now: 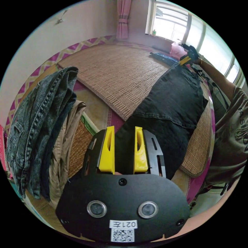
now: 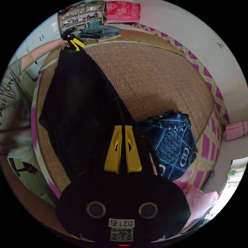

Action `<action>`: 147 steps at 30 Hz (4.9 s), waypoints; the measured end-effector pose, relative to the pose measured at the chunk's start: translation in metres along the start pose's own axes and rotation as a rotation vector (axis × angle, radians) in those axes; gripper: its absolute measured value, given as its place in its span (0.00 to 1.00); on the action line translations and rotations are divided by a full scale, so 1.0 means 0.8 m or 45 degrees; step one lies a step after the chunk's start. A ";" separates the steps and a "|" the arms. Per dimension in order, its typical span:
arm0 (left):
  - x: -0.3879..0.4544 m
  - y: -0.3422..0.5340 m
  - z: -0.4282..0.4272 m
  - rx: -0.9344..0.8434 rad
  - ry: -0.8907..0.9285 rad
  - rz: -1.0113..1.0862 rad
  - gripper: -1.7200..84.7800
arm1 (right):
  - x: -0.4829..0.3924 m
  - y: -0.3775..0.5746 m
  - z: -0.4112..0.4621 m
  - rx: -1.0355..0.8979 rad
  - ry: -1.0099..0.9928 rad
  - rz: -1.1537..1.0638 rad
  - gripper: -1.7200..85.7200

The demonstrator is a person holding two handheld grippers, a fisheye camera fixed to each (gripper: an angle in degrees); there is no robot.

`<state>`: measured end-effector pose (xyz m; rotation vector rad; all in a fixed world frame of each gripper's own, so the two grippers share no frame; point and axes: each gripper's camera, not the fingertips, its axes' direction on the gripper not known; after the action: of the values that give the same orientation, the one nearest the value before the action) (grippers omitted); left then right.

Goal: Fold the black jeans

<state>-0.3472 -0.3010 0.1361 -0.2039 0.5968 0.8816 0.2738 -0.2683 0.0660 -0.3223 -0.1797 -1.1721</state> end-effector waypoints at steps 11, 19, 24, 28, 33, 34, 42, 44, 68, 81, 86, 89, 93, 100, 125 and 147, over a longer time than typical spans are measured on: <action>0.077 0.057 -0.106 0.352 -0.070 0.067 0.01 | -0.034 0.077 -0.095 0.248 -0.018 0.006 0.01; 0.238 0.182 -0.221 0.487 -0.151 0.250 0.01 | -0.170 0.204 -0.199 0.416 -0.012 -0.107 0.01; 0.322 0.276 -0.219 0.439 -0.104 0.168 0.01 | -0.266 0.277 -0.198 0.398 -0.102 -0.116 0.01; 0.341 0.358 -0.164 0.446 0.018 -0.171 0.01 | -0.323 0.309 -0.122 0.234 -0.222 -0.038 0.01; 0.344 0.448 -0.162 0.684 0.060 -0.584 0.01 | -0.343 0.351 -0.105 0.298 -0.218 0.194 0.02; 0.348 0.464 -0.179 0.771 0.031 -0.622 0.01 | -0.347 0.362 -0.118 0.314 -0.223 0.220 0.02; 0.375 0.392 -0.218 0.493 -0.348 -0.420 0.17 | -0.352 0.392 -0.210 0.529 -0.232 0.213 0.03; 0.382 0.380 -0.206 0.364 -0.504 -0.376 0.18 | -0.358 0.384 -0.222 0.592 -0.231 0.186 0.04; 0.253 0.710 -0.319 1.011 -0.271 -1.354 0.06 | -0.442 0.279 -0.209 0.501 -0.025 0.245 0.08; 0.137 0.600 -0.340 0.585 -0.459 -1.217 0.13 | -0.470 0.263 -0.216 0.629 -0.128 0.296 0.08; 0.069 0.584 -0.276 0.402 -0.220 -1.331 0.17 | -0.472 0.252 -0.209 0.633 -0.167 0.323 0.08; 0.047 0.580 -0.268 0.404 -0.224 -1.412 0.14 | -0.476 0.243 -0.211 0.638 -0.205 0.325 0.08; 0.043 0.597 -0.287 0.674 -0.180 -1.493 0.02 | -0.491 0.234 -0.213 0.612 -0.186 0.316 0.08; 0.012 0.608 -0.271 0.601 -0.139 -1.523 0.01 | -0.501 0.223 -0.216 0.600 -0.166 0.349 0.07; 0.208 0.536 -0.259 0.768 -0.033 -1.027 0.07 | -0.500 0.205 -0.238 0.311 0.320 0.701 0.01; 0.337 0.458 -0.147 0.285 -0.189 -0.809 0.02 | -0.394 0.399 -0.228 0.318 0.300 1.085 0.03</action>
<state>-0.5473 0.0607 -0.0869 -0.1113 0.4461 0.2098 0.4432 0.0567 -0.2505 -0.0184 0.0269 -0.3294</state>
